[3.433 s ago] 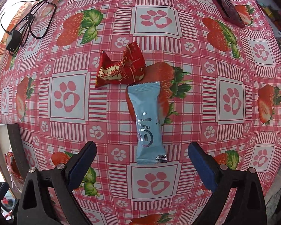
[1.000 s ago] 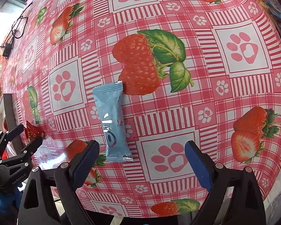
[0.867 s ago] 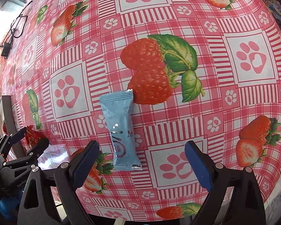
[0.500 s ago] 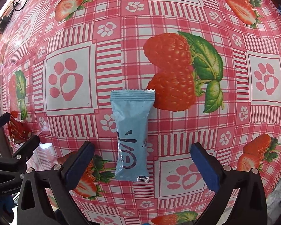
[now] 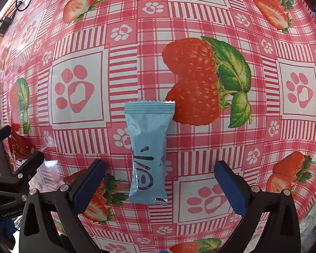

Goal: Organize snacks

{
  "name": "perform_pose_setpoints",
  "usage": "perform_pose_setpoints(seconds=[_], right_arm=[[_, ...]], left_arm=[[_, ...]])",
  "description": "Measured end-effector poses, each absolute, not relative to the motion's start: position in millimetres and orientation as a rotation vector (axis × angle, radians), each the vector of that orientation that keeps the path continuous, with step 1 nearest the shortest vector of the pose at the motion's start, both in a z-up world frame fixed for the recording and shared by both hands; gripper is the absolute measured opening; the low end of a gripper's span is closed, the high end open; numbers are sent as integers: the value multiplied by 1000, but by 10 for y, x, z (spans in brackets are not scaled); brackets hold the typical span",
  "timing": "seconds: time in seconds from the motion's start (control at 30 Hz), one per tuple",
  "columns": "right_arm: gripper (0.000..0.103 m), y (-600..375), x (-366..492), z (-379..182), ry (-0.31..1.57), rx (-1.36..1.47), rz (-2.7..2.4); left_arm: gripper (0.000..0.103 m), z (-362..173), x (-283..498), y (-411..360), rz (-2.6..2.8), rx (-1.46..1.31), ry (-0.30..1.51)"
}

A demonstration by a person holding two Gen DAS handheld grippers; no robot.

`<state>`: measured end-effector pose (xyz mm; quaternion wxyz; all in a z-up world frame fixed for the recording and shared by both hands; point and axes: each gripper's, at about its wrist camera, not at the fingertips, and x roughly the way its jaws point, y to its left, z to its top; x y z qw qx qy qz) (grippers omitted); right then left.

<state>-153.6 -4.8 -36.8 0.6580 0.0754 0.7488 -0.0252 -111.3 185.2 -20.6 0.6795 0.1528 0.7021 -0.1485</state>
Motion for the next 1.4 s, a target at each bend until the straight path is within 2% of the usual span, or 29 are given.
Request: perform_pose_setpoints(seconds=[0.27,0.47,0.7,0.87,1.4], right_arm=[[103,17,-1596,-368,1696,171,-57],[103,-8,-1568,-380,1704,172,-54],[103,-12,-1558,-378,1701,170,-52],[103,-8,-1559,-385,1698,169,-52],[103,-18,-1547,-387,1719,172,-51]], left_arm=[[103,-143,-1120,1822,-337,350,1572],[103,-100,-873,2214,-126,150,1596],[103,54,-984,2234,-235,210,1592],[103,-96,-1096,2126,-242,281,1647],[103,-90,-1131,2018,-253,286,1613]])
